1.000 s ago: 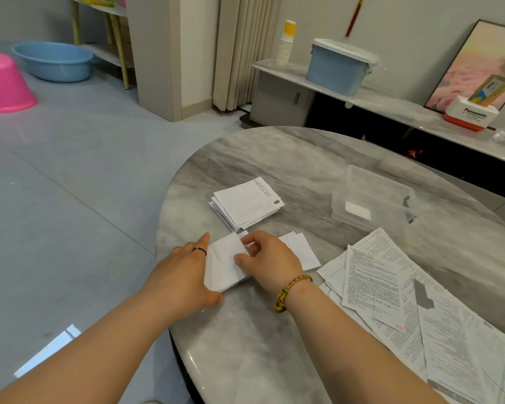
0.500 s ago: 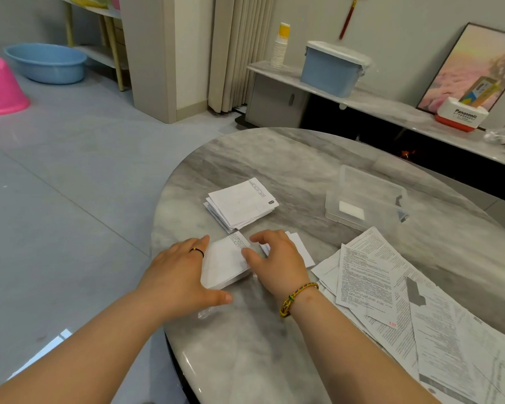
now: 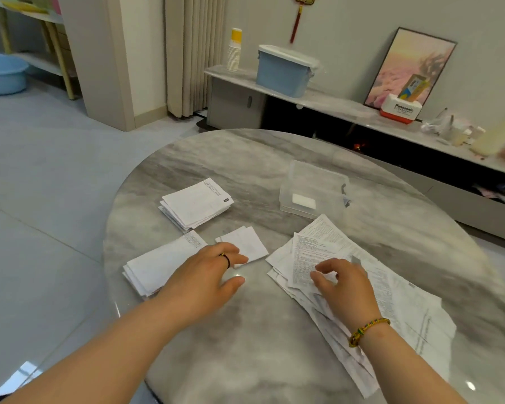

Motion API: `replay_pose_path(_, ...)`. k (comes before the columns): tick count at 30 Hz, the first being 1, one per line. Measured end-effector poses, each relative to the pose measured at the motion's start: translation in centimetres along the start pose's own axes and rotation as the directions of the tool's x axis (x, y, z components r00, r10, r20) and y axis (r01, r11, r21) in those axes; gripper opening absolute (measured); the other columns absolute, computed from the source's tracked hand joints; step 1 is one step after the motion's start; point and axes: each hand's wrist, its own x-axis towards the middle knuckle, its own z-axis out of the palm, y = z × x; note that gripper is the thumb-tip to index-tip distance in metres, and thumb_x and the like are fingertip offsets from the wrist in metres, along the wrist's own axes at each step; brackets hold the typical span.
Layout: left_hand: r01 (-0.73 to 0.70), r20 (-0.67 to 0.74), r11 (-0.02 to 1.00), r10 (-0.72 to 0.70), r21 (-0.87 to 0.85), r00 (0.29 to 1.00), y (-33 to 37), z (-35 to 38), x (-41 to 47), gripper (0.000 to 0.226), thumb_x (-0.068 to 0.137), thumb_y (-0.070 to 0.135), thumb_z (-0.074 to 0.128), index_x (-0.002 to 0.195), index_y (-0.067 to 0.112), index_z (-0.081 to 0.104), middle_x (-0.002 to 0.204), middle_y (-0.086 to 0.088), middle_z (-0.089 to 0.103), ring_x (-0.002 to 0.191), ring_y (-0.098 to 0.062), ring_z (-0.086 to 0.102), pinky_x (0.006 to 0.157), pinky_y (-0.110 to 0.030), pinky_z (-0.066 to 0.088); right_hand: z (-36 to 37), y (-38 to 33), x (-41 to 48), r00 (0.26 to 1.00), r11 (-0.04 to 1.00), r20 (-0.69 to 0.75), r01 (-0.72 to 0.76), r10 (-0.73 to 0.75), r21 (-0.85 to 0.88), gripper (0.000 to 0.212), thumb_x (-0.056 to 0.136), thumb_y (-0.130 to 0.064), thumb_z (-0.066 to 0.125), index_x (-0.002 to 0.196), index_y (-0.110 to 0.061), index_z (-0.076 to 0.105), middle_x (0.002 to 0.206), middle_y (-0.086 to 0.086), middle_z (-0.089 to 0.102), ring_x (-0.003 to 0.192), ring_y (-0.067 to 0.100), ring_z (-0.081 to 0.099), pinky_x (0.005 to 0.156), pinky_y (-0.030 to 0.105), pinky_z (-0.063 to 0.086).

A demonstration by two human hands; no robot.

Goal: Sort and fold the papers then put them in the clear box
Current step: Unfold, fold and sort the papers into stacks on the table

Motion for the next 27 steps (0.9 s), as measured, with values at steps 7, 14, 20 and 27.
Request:
replay_pose_path(7,-0.062,0.127,0.991,0.048,0.114,0.991,2.3,3.2,1.6,0.043,0.096,0.035,0.038,0.139,0.03,0.034,0.149,0.016,0.023,0.137,-0.002,0.024,0.105,-0.013,0.02,-1.8,3.8,0.3,0.976,0.974,-0.077,-0.196,0.205,0.11,0.034,0.087,-0.025,0.058,0.12,-0.014,0.057,0.116,0.004,0.06,0.12,0.025,0.043,0.097,0.032,0.036)
replay_pose_path(14,-0.088,0.307,0.955,-0.003,0.284,0.952,2.1,5.4,1.9,0.06,0.094,0.043,0.039,0.146,0.027,0.015,0.156,0.006,0.001,0.144,-0.01,0.003,0.115,-0.024,0.004,0.1,2.9,1.8,0.976,0.976,-0.031,-0.215,0.214,-0.034,0.067,0.086,-0.044,0.055,0.141,-0.017,0.028,0.132,0.0,0.049,0.126,0.023,0.034,0.104,0.034,0.024)
replay_pose_path(20,-0.081,0.325,0.95,-0.023,0.302,0.945,1.7,5.7,1.9,0.06,0.093,0.045,0.04,0.146,0.028,0.016,0.156,0.007,0.0,0.144,-0.01,0.001,0.115,-0.024,0.003,0.8,2.9,2.3,0.98,0.975,-0.002,-0.2,0.2,-0.094,0.077,0.083,-0.037,0.062,0.144,-0.018,0.02,0.138,0.002,0.043,0.128,0.024,0.033,0.105,0.035,0.023)
replay_pose_path(27,-0.075,0.288,0.959,-0.007,0.273,0.958,2.3,5.0,1.8,0.055,0.093,0.043,0.043,0.143,0.028,0.025,0.152,0.012,0.014,0.141,-0.007,0.012,0.112,-0.02,0.009,0.8,3.2,2.1,0.972,0.976,-0.108,-0.2,0.208,0.081,0.058,0.087,-0.016,0.057,0.139,-0.019,0.031,0.103,-0.005,0.054,0.115,0.02,0.04,0.1,0.031,0.022)
